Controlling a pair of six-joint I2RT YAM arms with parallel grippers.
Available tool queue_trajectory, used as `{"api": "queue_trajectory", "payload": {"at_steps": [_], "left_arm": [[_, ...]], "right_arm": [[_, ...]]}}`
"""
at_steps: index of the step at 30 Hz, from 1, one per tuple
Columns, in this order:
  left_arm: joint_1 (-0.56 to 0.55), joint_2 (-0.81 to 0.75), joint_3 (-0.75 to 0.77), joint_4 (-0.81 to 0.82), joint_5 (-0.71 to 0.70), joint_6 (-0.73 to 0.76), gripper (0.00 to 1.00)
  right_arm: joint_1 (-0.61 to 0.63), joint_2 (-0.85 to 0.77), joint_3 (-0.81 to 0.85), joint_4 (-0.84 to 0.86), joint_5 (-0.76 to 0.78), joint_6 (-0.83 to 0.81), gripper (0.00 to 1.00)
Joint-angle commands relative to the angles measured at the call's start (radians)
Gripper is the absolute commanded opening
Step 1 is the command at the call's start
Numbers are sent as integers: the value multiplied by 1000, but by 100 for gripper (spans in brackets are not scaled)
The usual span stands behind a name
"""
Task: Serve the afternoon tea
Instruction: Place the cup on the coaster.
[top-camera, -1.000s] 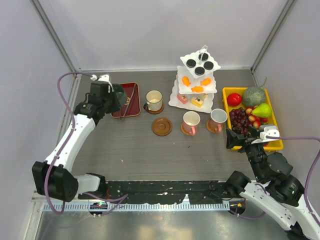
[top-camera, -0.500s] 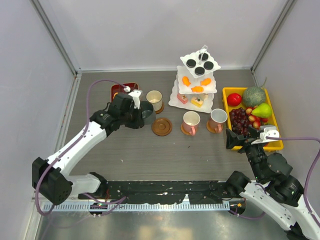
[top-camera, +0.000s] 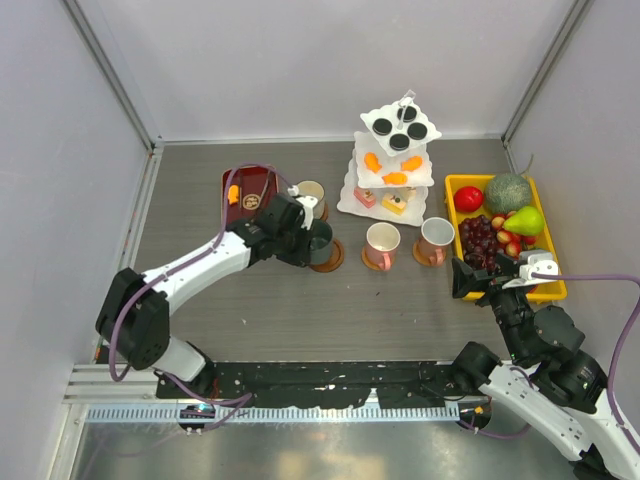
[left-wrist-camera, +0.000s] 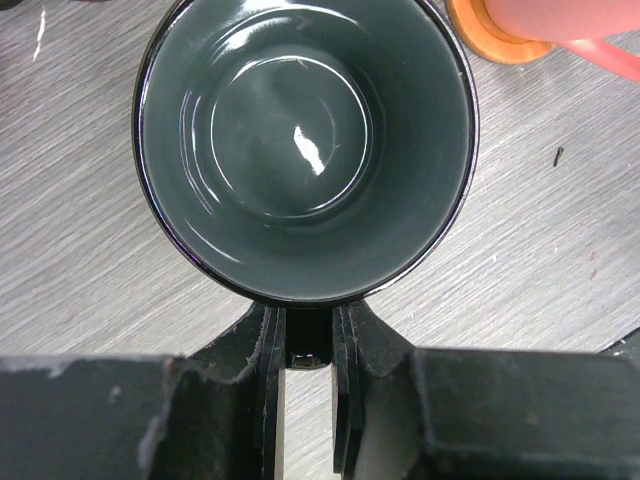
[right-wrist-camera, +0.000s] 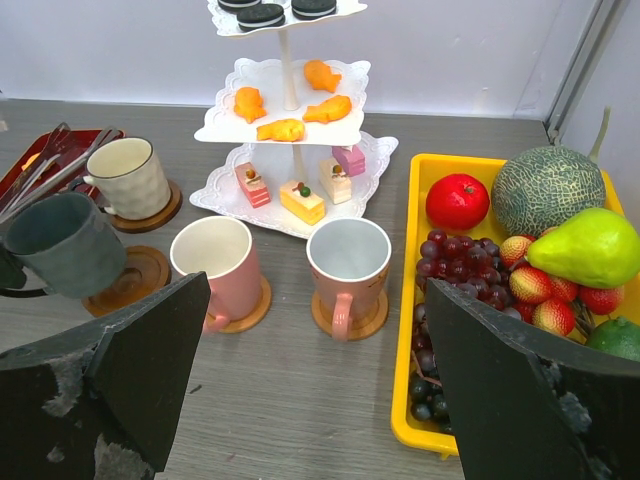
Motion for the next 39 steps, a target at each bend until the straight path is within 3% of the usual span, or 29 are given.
{"api": "queue_trajectory", "payload": {"at_steps": [1, 17, 25, 28, 34, 39], "left_arm": [[-18, 37, 47, 158, -7, 20, 0], [-55, 155, 54, 190, -58, 55, 0], [-55, 178, 63, 179, -58, 60, 17], [-55, 175, 65, 167, -55, 59, 27], [-55, 134, 40, 161, -63, 55, 28], [-55, 120, 31, 156, -60, 51, 52]], "right_arm": [[-2, 12, -1, 31, 18, 2, 96], [-2, 19, 1, 31, 23, 2, 96], [-2, 15, 1, 28, 21, 2, 96], [-2, 13, -2, 28, 20, 2, 96], [-2, 12, -1, 28, 20, 2, 96], [0, 10, 1, 28, 17, 5, 96]]}}
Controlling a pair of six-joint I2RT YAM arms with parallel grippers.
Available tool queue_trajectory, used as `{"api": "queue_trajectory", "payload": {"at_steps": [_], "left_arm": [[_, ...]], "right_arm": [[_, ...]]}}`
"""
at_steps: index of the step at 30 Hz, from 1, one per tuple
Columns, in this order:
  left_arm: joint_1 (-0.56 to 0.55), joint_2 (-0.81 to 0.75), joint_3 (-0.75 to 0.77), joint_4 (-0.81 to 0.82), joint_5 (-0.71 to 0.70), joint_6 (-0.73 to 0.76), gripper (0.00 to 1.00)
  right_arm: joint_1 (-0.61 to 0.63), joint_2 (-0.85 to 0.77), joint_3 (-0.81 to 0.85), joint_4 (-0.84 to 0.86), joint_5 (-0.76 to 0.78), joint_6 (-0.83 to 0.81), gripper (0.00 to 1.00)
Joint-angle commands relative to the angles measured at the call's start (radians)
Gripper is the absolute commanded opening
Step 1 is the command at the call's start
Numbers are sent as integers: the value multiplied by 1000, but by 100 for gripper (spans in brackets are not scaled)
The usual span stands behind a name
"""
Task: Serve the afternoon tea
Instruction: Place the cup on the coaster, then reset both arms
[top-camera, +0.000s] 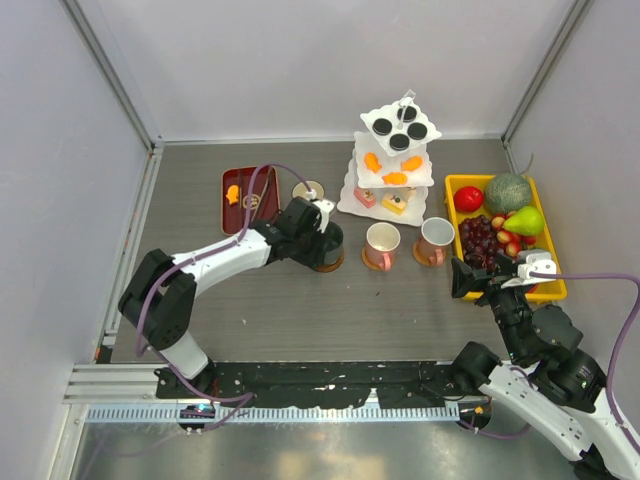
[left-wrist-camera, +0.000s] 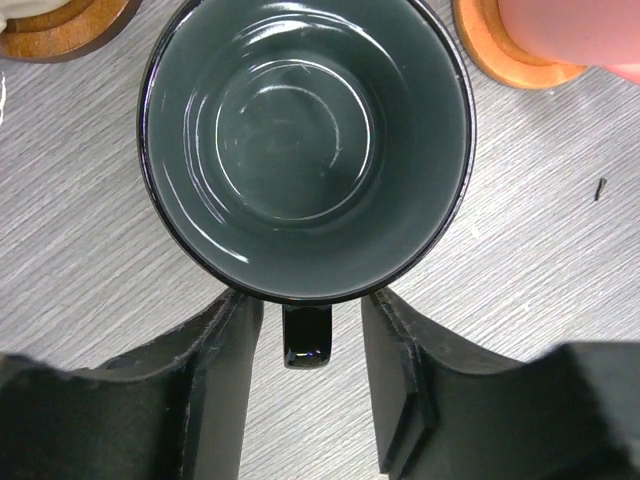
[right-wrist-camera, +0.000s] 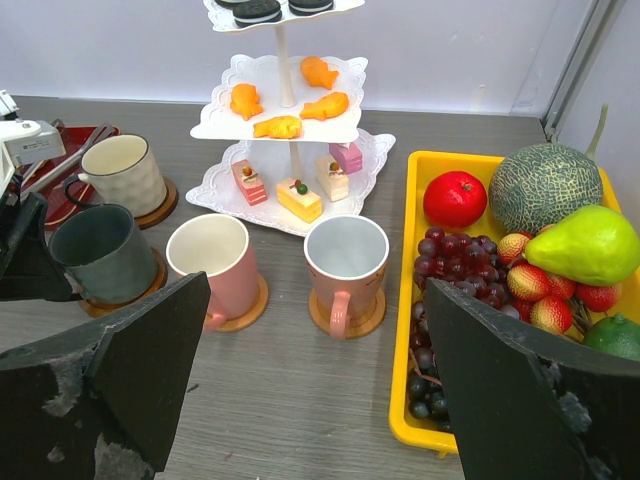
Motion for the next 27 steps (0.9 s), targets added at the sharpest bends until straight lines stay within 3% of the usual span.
{"api": "queue_trajectory", "payload": {"at_steps": [1, 10, 15, 20, 27], "left_arm": [[-4, -54, 4, 31, -5, -4, 57], [12, -218, 35, -53, -71, 7, 98], [102, -392, 27, -113, -88, -33, 99], [283, -634, -7, -199, -77, -105, 99], [323, -996, -100, -226, -396, -47, 99]], "right_arm": [[-2, 4, 3, 27, 11, 8, 96], [-2, 0, 8, 16, 28, 19, 95], [-2, -16, 9, 12, 64, 29, 96], [-2, -42, 11, 6, 111, 43, 96], [-2, -48, 24, -14, 180, 69, 96]]}}
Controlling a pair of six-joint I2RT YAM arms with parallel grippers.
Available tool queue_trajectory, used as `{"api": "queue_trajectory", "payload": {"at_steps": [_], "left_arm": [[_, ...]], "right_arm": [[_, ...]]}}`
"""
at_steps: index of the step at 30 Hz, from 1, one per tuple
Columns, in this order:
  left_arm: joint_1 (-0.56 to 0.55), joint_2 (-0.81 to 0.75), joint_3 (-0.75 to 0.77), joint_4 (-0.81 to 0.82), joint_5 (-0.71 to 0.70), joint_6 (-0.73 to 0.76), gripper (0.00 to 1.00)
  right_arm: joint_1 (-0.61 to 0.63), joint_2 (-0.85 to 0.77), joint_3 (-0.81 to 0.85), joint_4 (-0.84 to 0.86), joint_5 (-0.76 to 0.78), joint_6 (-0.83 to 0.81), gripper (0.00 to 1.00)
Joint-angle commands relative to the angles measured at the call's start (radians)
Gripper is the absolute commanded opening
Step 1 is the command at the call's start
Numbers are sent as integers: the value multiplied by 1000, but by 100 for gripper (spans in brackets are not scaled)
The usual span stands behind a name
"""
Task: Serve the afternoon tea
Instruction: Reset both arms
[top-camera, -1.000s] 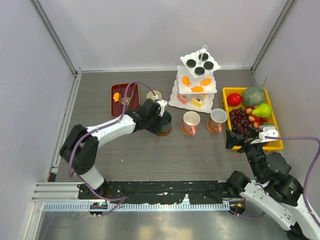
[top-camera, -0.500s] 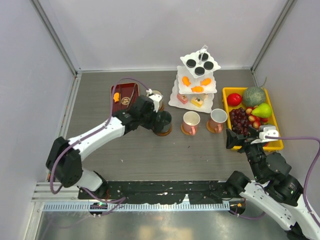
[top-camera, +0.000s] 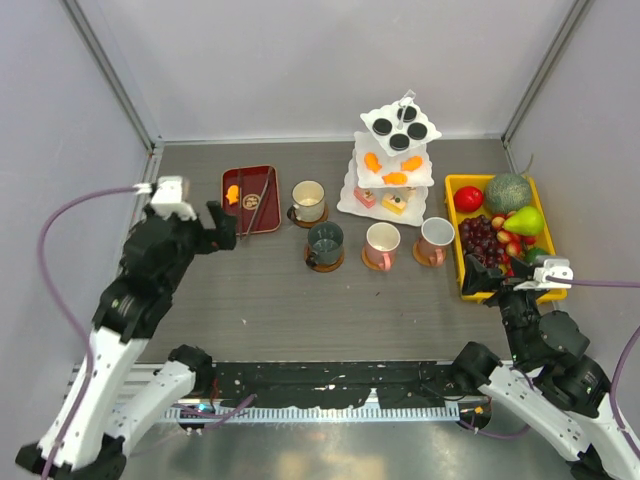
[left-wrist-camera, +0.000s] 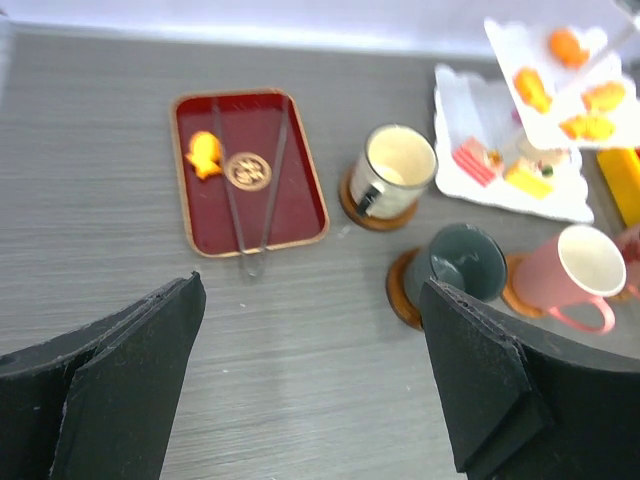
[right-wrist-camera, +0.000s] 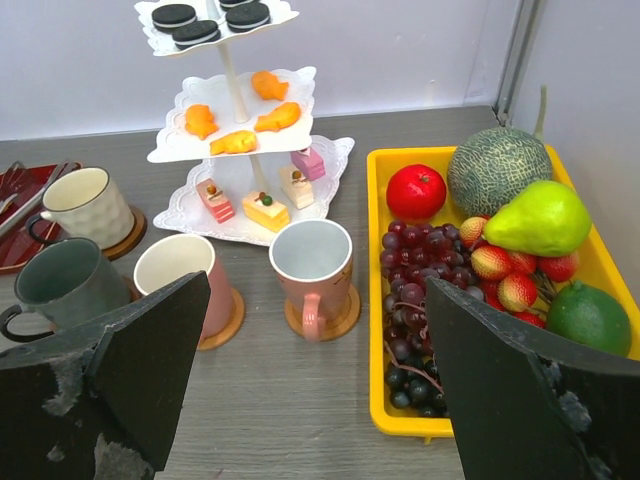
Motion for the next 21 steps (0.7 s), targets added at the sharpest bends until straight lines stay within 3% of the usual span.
{"api": "queue_trajectory", "payload": {"at_steps": [1, 11, 16, 21], "left_arm": [[3, -196, -68, -38, -233, 41, 99], [3, -667, -394, 163, -548, 121, 99], [3, -778, -508, 252, -611, 119, 99], [3, -821, -520, 252, -628, 101, 99]], "right_arm": [[0, -1, 26, -4, 73, 36, 96], [-1, -31, 21, 8, 111, 41, 96], [-3, -45, 20, 16, 132, 35, 96], [-1, -45, 28, 7, 148, 48, 96]]}}
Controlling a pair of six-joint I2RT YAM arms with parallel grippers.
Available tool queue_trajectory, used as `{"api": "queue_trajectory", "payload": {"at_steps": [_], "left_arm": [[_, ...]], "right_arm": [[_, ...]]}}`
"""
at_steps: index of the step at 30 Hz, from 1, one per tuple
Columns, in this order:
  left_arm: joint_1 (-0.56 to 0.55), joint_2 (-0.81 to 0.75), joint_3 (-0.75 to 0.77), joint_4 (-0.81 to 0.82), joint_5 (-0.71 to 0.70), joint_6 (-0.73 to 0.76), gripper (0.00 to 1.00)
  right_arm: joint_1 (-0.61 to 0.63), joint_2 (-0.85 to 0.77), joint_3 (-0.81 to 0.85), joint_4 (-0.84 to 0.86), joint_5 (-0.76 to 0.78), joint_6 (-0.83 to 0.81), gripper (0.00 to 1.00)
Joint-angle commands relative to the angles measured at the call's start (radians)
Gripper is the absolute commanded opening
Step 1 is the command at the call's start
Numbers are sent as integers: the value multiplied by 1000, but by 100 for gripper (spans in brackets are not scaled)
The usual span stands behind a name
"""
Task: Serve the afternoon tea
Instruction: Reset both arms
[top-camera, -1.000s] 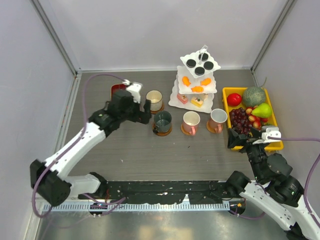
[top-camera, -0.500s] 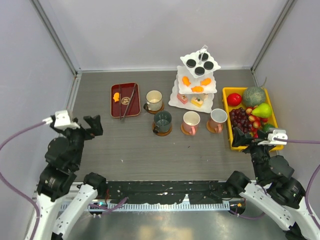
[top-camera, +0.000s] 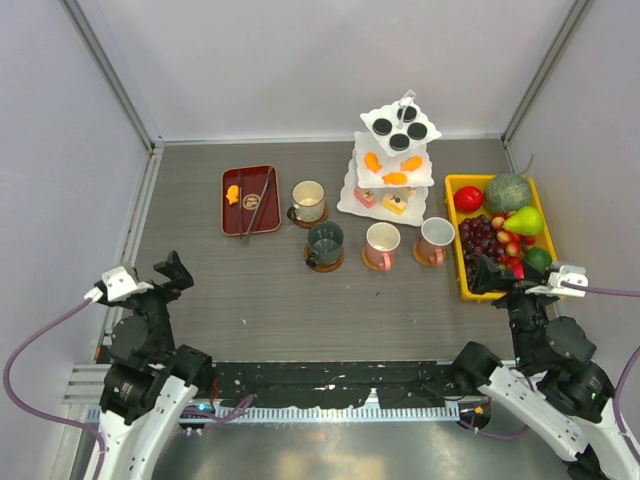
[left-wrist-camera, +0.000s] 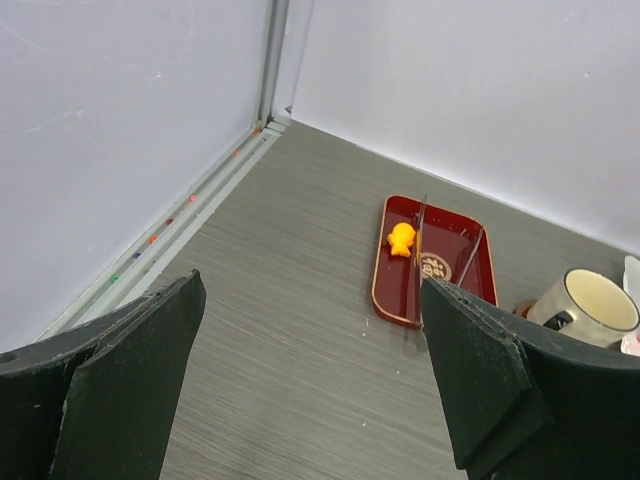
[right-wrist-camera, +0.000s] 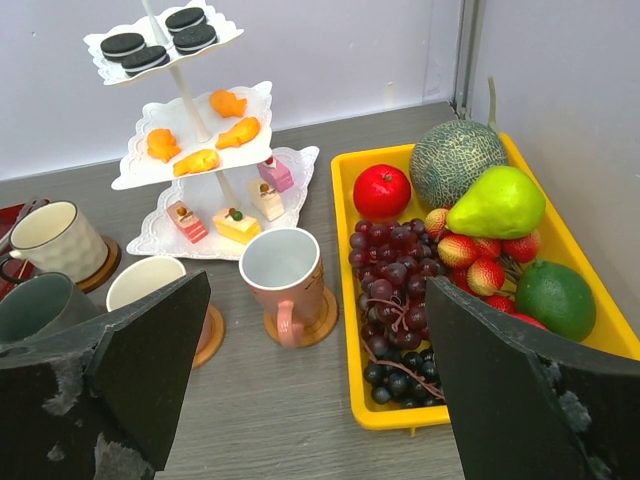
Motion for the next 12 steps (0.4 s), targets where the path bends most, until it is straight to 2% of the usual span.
{"api": "queue_trajectory", "payload": {"at_steps": [1, 12], "left_arm": [[3, -39, 0, 100, -72, -5, 99], [3, -90, -18, 111, -113, 4, 99]], "right_arm": [[-2, -2, 28, 29, 36, 19, 96], [-3, -66, 25, 23, 51, 26, 96]]}}
